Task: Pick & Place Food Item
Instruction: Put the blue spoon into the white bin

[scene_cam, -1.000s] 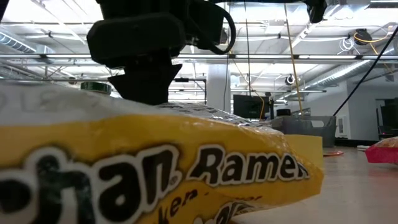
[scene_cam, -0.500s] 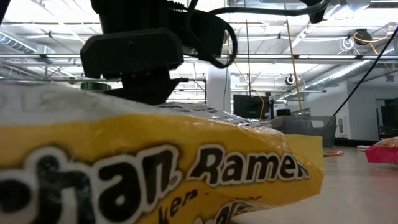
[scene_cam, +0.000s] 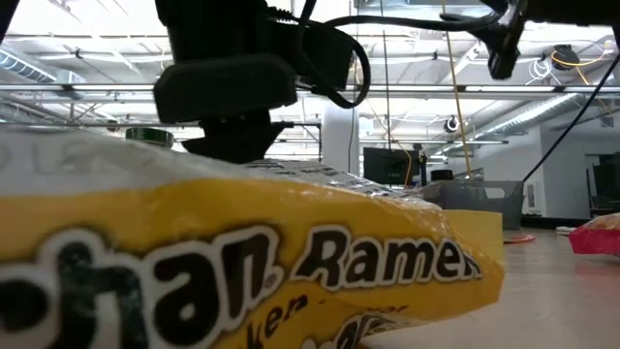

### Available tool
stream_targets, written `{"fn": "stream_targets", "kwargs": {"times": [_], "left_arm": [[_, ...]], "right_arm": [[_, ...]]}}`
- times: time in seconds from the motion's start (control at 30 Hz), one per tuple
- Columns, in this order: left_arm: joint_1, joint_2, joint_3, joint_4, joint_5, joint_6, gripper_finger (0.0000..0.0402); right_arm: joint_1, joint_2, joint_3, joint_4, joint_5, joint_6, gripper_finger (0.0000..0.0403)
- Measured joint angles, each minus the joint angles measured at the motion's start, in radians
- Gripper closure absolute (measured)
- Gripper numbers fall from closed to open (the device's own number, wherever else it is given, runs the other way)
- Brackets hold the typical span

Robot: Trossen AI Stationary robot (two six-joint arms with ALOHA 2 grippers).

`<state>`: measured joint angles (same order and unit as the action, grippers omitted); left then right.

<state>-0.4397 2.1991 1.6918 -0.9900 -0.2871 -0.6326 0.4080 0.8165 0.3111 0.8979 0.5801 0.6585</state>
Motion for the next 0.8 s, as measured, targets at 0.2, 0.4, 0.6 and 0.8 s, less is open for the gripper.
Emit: {"fn": "stream_targets", "kwargs": {"times": [0.2,0.4,0.6,0.8], "left_arm": [[0.017,-0.001,0.0,-0.004,0.019,0.01,0.0381],[0.035,-0.008,0.002,-0.024,0.075,0.033,0.0394],[0.043,-0.058,0.001,-0.102,0.1,0.037,0.0395],[0.056,-0.15,0.0,-0.131,0.094,0.036,0.0396]], "right_arm": [[0.0,0.0,-0.066,0.124,0.0,0.011,0.0149],[0.0,0.0,-0.066,0.123,0.0,0.002,0.0149],[0.0,0.0,-0.066,0.114,0.0,-0.012,0.0149],[0.0,0.0,-0.066,0.099,0.0,-0.012,0.0149]]}}
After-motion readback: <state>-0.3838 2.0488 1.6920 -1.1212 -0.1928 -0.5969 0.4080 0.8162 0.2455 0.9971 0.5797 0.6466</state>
